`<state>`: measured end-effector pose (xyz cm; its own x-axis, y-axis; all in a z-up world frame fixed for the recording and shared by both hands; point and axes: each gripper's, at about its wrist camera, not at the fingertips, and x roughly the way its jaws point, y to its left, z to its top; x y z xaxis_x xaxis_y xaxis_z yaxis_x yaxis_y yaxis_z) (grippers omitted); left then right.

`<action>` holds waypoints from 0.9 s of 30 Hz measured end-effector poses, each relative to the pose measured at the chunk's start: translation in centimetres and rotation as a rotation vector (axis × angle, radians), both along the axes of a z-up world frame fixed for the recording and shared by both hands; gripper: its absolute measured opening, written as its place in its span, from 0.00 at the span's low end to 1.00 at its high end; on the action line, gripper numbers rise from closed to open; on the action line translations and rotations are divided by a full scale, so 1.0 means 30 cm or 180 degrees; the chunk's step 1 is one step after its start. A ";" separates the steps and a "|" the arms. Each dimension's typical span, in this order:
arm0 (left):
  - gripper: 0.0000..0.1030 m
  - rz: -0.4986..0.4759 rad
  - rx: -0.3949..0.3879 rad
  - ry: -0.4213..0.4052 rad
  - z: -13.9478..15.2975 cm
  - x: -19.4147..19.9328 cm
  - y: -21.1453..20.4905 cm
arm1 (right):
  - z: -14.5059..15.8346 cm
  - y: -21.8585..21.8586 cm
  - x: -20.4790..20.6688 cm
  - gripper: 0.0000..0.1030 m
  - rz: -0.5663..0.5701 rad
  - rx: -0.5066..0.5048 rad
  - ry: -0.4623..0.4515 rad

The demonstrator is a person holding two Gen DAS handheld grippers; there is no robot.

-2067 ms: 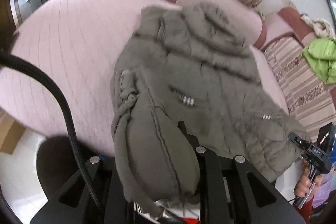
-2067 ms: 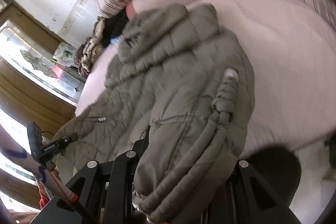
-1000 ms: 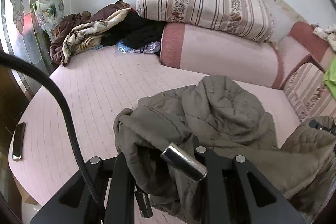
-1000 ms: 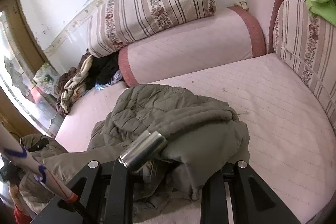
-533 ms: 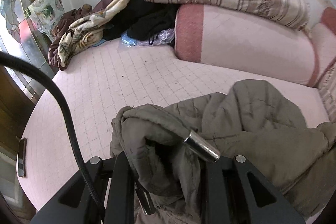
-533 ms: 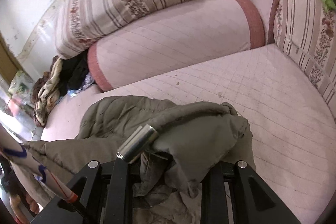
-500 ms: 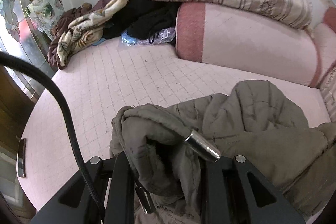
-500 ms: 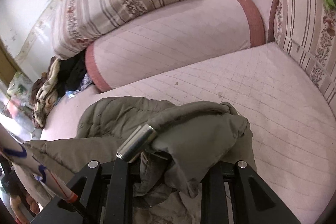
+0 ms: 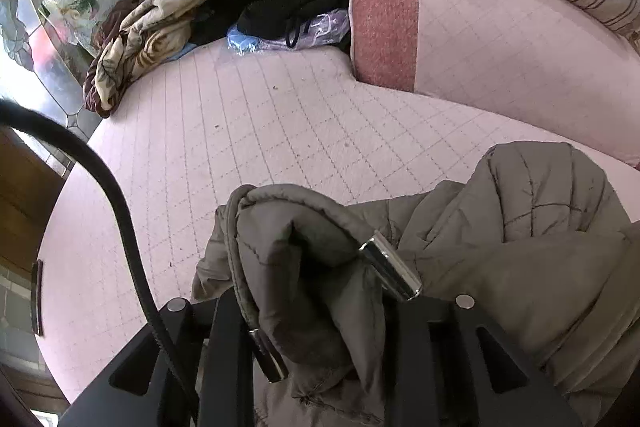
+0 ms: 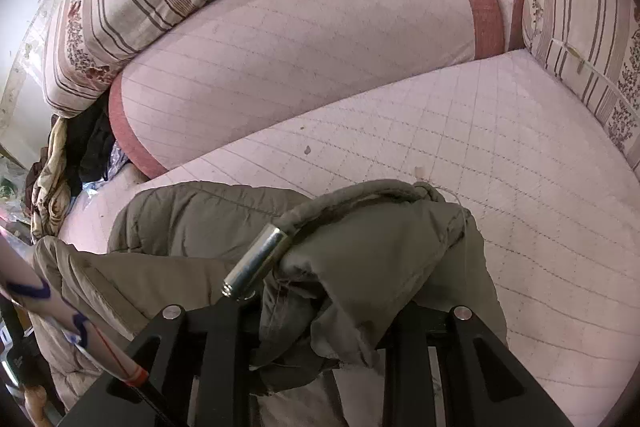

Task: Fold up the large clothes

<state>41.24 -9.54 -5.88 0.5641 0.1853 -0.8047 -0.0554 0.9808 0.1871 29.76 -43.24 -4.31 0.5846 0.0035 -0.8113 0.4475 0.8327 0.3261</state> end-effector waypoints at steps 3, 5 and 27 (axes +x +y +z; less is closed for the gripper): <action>0.25 -0.0004 -0.0012 -0.0001 -0.010 0.004 0.001 | -0.024 -0.010 0.004 0.25 -0.0038 0.0048 0.0001; 0.26 -0.0006 -0.0042 0.0029 -0.011 0.011 0.004 | -0.029 -0.012 0.004 0.26 -0.0066 0.0087 -0.0003; 0.70 -0.0267 -0.0983 -0.0517 0.467 -0.254 0.181 | 0.359 0.050 -0.215 0.85 -0.0116 -0.0085 -0.0594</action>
<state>33.61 -4.10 8.13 0.6922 -0.1051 -0.7140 0.0232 0.9921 -0.1236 23.30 -41.73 6.44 0.7243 -0.0405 -0.6883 0.4113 0.8265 0.3842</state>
